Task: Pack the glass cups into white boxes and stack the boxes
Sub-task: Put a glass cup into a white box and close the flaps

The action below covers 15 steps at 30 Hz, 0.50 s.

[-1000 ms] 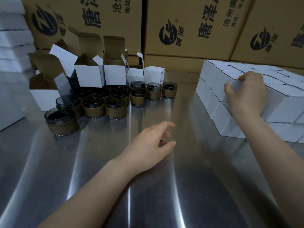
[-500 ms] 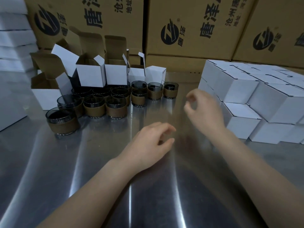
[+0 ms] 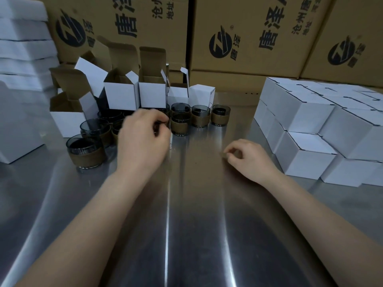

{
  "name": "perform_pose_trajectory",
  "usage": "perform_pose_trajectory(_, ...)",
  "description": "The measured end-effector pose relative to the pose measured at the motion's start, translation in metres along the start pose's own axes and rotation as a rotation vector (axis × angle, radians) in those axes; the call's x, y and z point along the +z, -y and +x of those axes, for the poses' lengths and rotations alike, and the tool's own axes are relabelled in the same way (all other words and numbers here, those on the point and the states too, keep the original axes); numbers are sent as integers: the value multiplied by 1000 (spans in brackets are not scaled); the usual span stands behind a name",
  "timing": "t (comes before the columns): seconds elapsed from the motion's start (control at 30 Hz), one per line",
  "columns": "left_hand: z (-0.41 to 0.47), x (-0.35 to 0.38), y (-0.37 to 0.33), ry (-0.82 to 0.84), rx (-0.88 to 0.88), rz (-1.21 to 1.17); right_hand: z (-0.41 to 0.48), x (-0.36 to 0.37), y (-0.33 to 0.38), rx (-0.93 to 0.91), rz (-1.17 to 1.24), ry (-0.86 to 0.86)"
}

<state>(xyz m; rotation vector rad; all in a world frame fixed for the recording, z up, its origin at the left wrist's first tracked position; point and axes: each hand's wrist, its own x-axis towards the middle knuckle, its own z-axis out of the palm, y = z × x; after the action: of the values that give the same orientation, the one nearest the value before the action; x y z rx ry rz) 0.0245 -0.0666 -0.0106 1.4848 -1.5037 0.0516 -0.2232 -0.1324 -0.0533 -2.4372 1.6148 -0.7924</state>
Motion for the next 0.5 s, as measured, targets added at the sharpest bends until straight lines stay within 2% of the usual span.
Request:
perform_pose_trajectory(0.2,45,-24,36,-53,-283,339,0,-2,-1,0,45,29)
perform_pose_trajectory(0.5,73,-34,90,138,-394,517,2,-2,-4,3,62,42)
